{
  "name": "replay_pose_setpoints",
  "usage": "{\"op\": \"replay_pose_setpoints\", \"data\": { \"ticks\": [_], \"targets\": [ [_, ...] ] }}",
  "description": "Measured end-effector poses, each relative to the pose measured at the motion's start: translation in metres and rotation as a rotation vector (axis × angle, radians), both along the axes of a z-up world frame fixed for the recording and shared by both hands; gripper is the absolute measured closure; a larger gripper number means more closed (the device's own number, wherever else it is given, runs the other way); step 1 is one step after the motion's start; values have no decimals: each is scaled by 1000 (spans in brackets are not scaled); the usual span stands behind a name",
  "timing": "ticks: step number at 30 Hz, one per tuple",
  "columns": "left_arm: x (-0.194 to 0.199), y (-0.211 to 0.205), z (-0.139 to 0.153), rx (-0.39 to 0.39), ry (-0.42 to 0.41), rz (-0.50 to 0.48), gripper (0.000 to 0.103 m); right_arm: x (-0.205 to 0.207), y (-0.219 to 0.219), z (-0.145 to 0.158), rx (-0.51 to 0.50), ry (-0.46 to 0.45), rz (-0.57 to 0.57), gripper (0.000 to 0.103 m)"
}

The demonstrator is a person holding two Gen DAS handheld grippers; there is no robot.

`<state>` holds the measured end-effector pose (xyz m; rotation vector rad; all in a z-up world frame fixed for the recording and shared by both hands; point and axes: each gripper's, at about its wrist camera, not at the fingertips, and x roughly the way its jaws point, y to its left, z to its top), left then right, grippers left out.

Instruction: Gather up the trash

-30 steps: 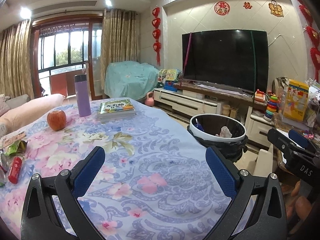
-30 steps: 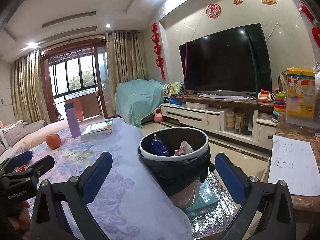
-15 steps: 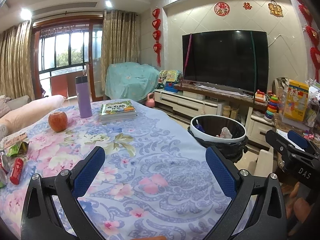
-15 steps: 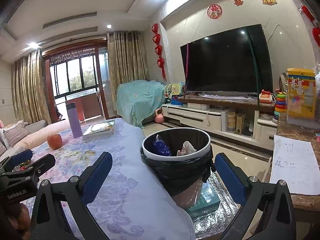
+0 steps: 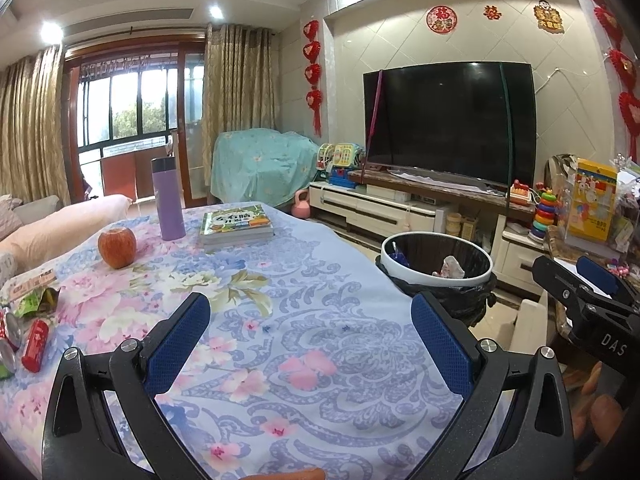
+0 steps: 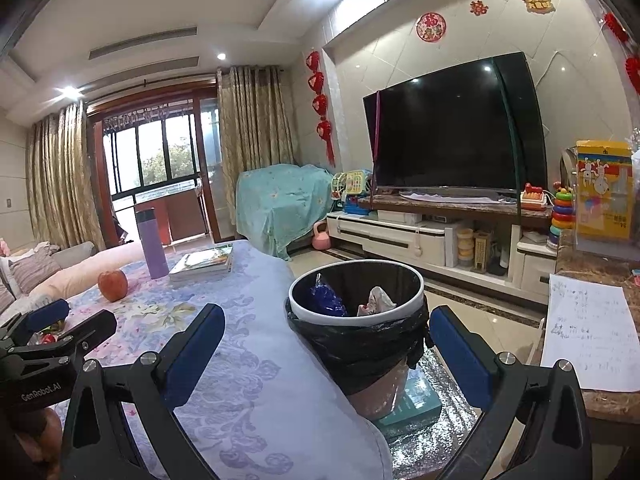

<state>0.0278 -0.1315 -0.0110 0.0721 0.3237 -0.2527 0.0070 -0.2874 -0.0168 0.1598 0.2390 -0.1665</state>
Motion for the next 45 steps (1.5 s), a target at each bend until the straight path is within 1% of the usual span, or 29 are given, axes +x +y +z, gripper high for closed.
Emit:
{"op": "replay_pose_setpoints", "data": {
  "ticks": [45],
  "targets": [
    [0,-1,-4,10,1,-5,0,1,5,2,-4,-4,8,0]
  ]
}}
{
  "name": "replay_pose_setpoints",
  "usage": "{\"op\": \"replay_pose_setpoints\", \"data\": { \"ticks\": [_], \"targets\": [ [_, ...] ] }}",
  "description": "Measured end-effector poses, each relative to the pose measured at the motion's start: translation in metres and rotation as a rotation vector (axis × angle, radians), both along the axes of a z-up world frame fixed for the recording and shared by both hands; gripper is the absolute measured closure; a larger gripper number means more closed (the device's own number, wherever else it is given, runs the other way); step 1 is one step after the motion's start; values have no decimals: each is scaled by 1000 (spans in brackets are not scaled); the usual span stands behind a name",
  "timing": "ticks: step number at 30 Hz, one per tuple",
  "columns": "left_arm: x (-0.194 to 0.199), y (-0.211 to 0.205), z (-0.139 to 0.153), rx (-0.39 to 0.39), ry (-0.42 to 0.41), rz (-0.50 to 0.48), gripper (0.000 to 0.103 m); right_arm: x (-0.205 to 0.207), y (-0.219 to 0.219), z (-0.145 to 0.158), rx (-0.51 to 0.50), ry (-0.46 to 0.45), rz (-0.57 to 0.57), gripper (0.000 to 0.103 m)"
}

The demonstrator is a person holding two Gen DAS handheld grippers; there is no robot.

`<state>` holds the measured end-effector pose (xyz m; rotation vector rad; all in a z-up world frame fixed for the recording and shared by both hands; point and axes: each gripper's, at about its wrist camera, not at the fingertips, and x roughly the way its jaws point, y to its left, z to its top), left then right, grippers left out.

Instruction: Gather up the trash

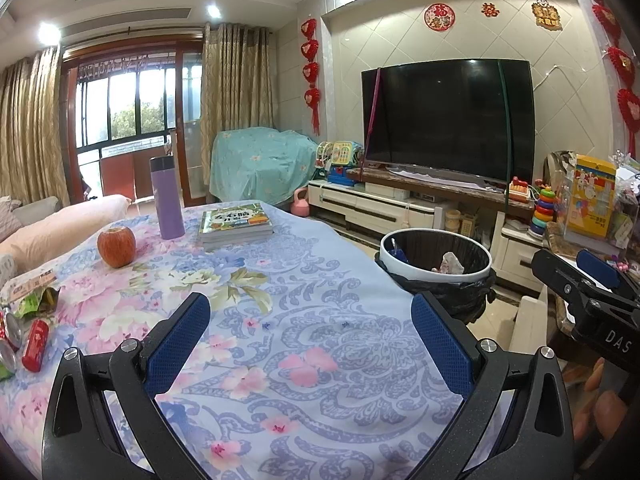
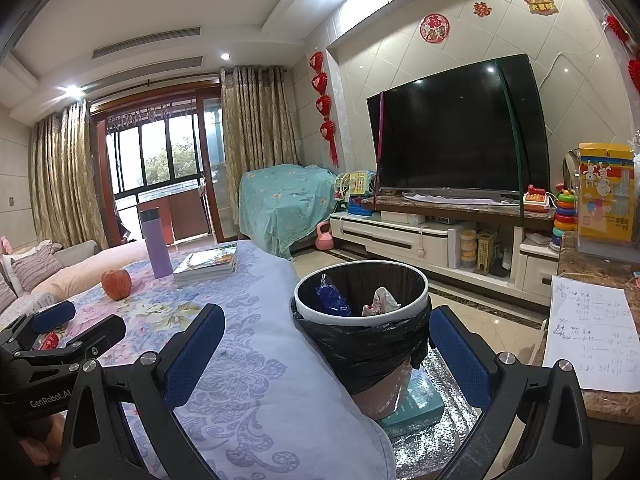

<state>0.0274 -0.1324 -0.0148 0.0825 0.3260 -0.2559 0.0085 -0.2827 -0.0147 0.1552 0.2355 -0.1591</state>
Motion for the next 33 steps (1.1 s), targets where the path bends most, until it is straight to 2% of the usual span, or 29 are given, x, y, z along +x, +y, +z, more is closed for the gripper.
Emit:
{"op": "replay_pose_setpoints", "data": {
  "ticks": [20,33],
  "targets": [
    [1,-1,-2,1,9,-5,0,1,3,-1,5,5,7,0],
    [10,6,-6,-10,32,-5,0,14,6,-5,28,40,25,0]
  ]
}}
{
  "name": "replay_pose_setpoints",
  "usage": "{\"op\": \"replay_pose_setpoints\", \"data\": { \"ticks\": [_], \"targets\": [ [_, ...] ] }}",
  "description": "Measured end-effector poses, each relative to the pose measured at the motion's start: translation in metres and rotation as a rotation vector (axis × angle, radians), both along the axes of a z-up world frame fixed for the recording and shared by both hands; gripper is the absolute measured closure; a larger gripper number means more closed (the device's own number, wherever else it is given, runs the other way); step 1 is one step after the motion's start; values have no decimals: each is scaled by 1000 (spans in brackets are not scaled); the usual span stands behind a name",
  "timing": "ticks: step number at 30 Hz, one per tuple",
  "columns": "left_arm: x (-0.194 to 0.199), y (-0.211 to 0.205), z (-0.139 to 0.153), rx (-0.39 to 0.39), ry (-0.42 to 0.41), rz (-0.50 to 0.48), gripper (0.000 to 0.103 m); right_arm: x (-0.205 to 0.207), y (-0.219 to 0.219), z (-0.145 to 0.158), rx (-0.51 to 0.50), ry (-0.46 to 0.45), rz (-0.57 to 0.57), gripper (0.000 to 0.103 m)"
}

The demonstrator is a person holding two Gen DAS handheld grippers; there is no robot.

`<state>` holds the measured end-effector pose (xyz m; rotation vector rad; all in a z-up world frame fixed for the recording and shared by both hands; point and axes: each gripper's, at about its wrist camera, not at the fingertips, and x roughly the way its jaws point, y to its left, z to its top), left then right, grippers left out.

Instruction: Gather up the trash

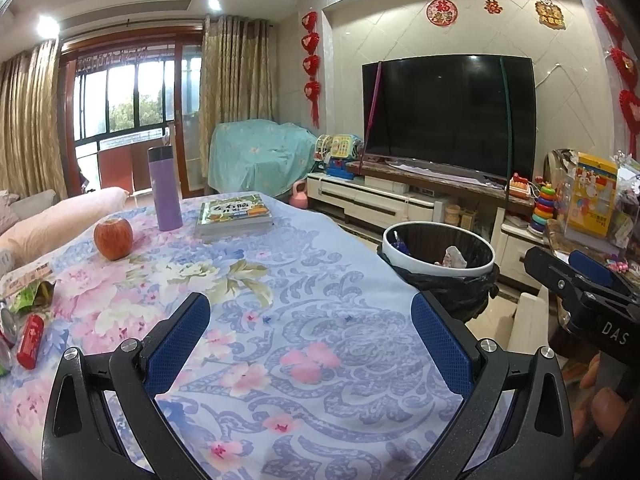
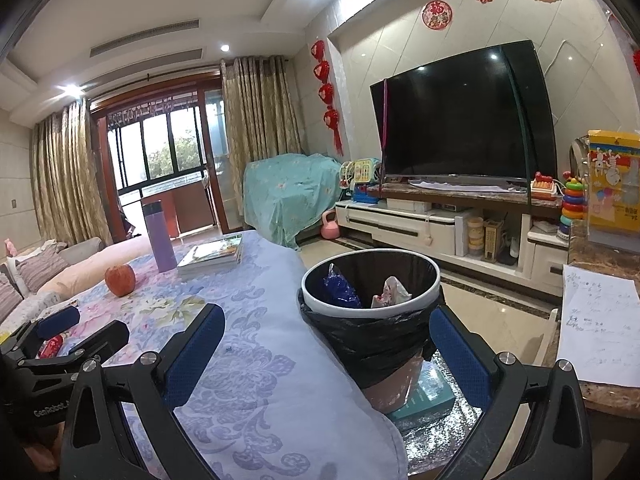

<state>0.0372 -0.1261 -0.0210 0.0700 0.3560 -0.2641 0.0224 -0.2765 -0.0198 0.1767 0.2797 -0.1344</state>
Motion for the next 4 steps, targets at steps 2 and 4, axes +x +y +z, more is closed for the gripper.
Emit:
{"op": "replay_pose_setpoints", "data": {
  "ticks": [2,4],
  "targets": [
    [3,2,-1,-5,8,2,0,4,1,0,6,7,5,0],
    [5,4,-1,-9,15,4,0,6,0,-1,9,13,10,0]
  ]
}}
